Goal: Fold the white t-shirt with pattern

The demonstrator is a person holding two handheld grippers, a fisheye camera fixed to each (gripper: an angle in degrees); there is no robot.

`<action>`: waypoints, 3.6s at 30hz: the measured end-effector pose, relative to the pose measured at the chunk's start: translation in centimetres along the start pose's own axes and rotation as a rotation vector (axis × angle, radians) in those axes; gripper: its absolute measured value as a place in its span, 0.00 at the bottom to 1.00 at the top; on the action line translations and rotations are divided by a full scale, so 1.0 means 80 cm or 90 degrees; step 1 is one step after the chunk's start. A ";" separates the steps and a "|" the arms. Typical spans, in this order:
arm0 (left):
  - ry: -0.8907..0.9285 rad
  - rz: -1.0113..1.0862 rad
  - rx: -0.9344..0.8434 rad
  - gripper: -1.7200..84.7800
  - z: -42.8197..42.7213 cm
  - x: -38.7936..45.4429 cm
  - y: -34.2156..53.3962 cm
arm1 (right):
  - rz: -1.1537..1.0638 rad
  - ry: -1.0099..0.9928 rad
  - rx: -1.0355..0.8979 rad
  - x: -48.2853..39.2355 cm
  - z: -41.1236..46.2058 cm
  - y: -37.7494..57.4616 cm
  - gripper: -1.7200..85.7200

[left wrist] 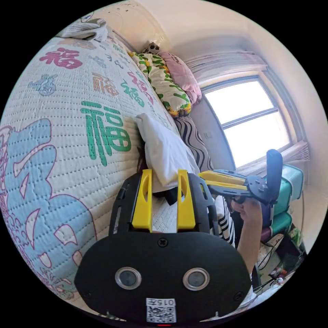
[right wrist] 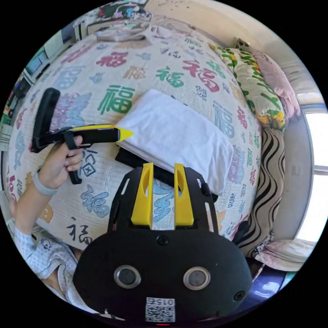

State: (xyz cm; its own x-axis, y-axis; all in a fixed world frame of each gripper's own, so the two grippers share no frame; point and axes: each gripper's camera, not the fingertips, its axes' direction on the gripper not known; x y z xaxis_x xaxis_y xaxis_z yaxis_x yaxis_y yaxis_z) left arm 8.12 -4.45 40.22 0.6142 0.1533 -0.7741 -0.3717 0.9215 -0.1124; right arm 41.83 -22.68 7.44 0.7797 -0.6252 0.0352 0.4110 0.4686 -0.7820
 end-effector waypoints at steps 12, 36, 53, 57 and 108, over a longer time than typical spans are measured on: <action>0.139 0.241 0.038 0.03 -0.135 0.123 0.083 | -0.040 -0.071 0.305 -0.075 -0.153 0.156 0.02; -0.350 0.452 0.000 0.05 -0.368 0.143 0.589 | -0.109 -0.455 0.753 -0.340 -0.188 0.434 0.01; -0.375 0.537 0.307 0.07 -0.455 0.252 0.676 | -0.031 -0.339 0.843 -0.322 -0.256 0.420 0.01; -0.441 0.470 0.236 0.10 -0.443 0.212 0.668 | 0.010 -0.376 0.580 -0.334 -0.146 0.271 0.02; -0.378 0.616 0.625 0.02 -0.710 0.367 0.909 | 0.144 -0.263 1.019 -0.221 -0.106 0.656 0.01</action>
State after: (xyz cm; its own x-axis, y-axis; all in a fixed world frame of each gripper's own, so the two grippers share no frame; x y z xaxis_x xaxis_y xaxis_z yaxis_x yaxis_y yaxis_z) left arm -40.41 46.77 -26.06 0.6849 0.7239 0.0827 -0.3336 0.2107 0.9189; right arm 45.61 7.66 -39.49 0.8436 -0.3862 0.3730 0.1127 0.8065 0.5803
